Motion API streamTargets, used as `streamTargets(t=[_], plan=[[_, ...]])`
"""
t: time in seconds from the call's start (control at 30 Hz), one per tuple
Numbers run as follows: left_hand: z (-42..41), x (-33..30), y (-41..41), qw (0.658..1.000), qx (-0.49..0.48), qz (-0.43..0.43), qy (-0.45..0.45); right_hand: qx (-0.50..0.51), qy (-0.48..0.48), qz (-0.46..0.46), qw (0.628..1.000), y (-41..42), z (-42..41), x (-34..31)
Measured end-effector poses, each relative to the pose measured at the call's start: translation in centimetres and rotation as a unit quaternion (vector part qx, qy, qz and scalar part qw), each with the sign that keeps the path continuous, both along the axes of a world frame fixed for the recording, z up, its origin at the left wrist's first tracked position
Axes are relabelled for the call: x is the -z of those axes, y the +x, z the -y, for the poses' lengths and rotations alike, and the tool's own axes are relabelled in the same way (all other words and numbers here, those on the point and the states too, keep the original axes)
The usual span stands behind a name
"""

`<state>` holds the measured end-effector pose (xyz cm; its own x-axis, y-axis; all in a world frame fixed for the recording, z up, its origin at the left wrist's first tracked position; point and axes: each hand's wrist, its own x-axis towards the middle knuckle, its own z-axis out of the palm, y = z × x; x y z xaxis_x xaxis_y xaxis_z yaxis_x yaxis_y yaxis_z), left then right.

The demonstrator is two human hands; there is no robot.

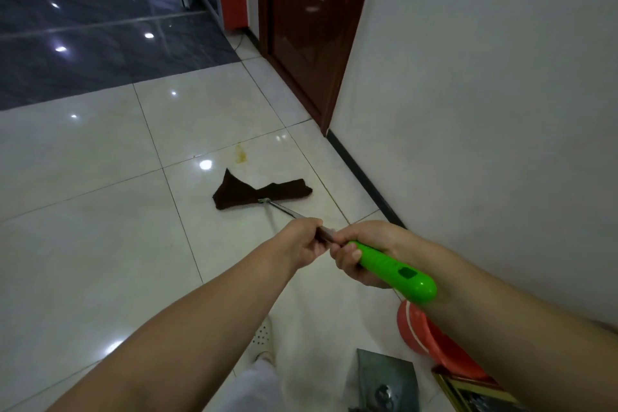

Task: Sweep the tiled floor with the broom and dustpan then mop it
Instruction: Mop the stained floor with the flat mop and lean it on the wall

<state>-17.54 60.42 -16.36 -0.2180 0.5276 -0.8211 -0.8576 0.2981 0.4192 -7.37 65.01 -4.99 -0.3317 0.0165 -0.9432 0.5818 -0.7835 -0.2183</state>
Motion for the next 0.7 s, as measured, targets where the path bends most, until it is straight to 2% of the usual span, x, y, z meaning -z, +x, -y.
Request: streamTargets(t=[0.27, 0.43, 0.57, 0.7], plan=[[5.7, -1.3, 10.0, 0.999, 0.013, 0.031, 0.005, -0.023, -0.003, 0.031, 0.999, 9.5, 5.8, -2.1], [7.6, -2.6, 14.6, 0.998, -0.054, 0.018, 0.033, -0.041, 0.028, 0.026, 0.998, 12.3, 7.6, -3.6], [8.1, -2.5, 15.7, 0.994, -0.098, 0.003, 0.038, -0.047, 0.037, 0.020, 0.998, 13.2, 8.1, -3.6], [7.9, -1.3, 14.3, 0.995, -0.096, 0.003, 0.028, -0.040, 0.019, 0.022, 0.999, 11.9, 7.8, -2.4]])
